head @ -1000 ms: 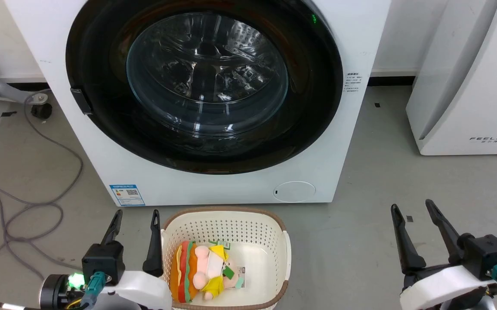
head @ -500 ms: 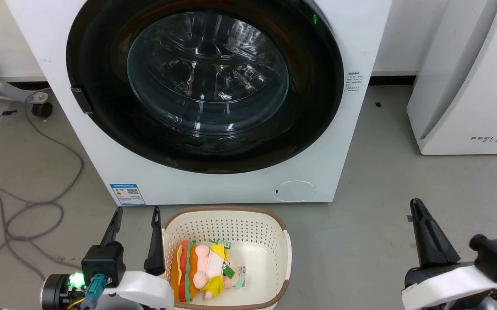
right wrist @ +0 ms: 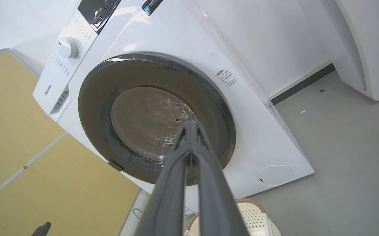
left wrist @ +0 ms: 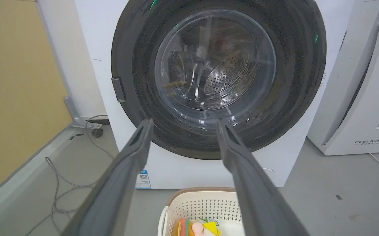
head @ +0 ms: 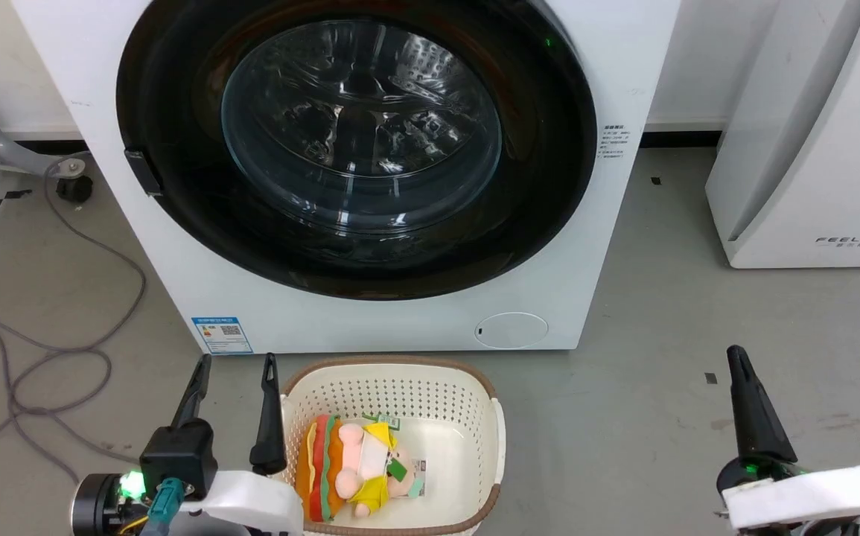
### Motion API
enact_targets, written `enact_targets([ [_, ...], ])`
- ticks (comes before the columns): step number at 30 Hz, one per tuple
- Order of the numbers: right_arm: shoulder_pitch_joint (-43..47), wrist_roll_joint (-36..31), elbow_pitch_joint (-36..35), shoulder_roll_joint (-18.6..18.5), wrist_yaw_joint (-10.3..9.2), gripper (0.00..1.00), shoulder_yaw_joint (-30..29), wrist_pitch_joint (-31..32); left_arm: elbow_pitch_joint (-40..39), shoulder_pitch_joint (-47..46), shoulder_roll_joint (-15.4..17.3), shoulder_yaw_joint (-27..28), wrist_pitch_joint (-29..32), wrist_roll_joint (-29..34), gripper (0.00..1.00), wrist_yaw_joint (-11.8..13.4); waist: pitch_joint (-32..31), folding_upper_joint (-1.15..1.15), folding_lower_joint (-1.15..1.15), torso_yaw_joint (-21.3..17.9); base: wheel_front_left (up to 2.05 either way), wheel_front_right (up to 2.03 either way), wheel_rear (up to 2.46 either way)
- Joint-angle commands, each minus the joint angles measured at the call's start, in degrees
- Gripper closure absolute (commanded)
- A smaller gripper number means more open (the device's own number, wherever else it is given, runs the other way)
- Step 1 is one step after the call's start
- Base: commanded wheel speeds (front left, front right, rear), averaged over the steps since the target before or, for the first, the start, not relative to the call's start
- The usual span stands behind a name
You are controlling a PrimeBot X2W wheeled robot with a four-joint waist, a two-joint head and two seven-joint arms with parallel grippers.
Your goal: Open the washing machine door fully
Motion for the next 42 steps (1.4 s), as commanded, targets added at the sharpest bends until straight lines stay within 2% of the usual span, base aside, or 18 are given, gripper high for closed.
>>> enact_targets([
  [1, 0.93, 3.77, -0.05, 0.06, 0.02, 1.0, -0.07, 0.31, -0.38, 0.11, 0.04, -0.01, -0.62, -0.37, 0.0, 0.46, 0.02, 0.0, 0.0, 0.0, 0.0, 0.0, 0.0],
  [9, 1.15, 20.94, 0.96, 0.07, 0.02, 1.0, -2.7, 4.25, -0.67, 0.03, 0.04, -0.22, -1.57, -0.48, 0.0, 0.91, 0.22, 0.0, 0.0, 0.18, 0.0, 0.0, 0.0],
  [14, 0.32, 26.85, 2.38, 0.08, 0.03, 1.0, -4.51, 5.9, -0.98, -0.18, 0.04, -0.43, -2.17, -0.56, 0.0, 1.27, 0.59, 0.0, 0.0, 0.4, 0.0, 0.0, 0.0],
  [27, -10.16, 33.9, 7.44, -0.24, 0.03, 1.0, -11.73, 10.74, -1.96, -2.37, 0.05, -1.21, -3.73, -0.33, 0.0, 1.86, 4.08, 0.0, 0.0, 1.64, 0.0, 0.0, 0.0],
  [42, -30.18, 38.19, 18.01, -5.95, 0.04, 1.0, -15.71, 15.12, -3.28, -7.48, 0.05, -2.42, -5.52, 0.42, 0.0, 2.6, 11.95, 0.0, 0.0, 3.92, 0.0, 0.0, 0.0],
])
